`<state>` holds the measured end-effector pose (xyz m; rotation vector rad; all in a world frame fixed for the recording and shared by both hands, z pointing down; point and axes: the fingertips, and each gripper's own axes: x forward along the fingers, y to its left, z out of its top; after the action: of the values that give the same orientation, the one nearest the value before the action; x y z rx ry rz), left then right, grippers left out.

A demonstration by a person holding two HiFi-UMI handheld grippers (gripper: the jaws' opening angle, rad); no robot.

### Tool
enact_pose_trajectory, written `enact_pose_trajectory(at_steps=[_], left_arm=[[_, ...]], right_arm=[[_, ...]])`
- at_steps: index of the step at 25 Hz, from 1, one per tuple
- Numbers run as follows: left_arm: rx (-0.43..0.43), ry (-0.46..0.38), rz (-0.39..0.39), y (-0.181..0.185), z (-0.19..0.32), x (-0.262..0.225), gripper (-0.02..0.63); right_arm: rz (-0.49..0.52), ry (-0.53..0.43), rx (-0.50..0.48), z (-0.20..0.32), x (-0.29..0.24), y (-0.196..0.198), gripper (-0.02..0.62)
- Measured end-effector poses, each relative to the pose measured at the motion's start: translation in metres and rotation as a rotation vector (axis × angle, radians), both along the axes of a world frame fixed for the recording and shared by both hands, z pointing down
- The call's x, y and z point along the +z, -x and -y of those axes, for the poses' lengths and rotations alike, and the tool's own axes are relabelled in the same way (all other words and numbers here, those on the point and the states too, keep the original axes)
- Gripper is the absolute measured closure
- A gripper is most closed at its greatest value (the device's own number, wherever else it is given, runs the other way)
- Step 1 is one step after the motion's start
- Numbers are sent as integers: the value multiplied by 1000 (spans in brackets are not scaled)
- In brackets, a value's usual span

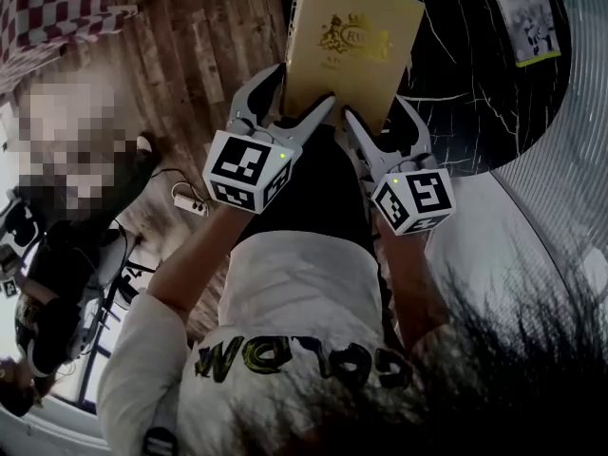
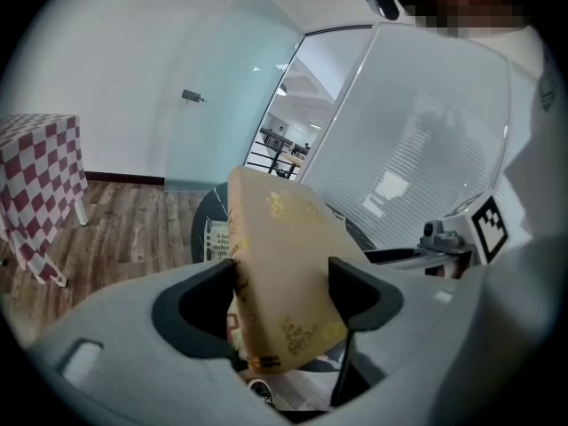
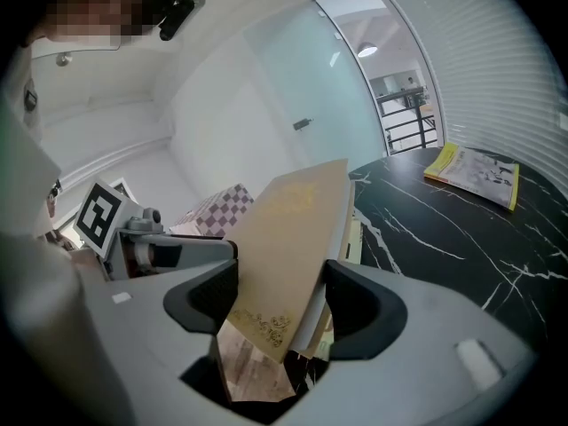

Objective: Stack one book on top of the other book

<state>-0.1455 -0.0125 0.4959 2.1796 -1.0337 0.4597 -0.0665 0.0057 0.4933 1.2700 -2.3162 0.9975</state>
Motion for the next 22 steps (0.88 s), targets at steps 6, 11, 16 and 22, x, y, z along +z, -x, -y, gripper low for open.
enact_pose_trajectory(at_steps=[6,11,16,22], left_arm=[[2,25,6,1,6,23,267],[4,43,14,1,10,41,267],[16,61,25,-5,12,60,267],[7,74,31,-2,16,70,267]], right_arm=[[-8,31,-7,6,23,1,281],[-13,60,-12,10,41,2,281],[-16,93,-21,11,60,-3,281],[-15,105,-33,15,71,-1,282]])
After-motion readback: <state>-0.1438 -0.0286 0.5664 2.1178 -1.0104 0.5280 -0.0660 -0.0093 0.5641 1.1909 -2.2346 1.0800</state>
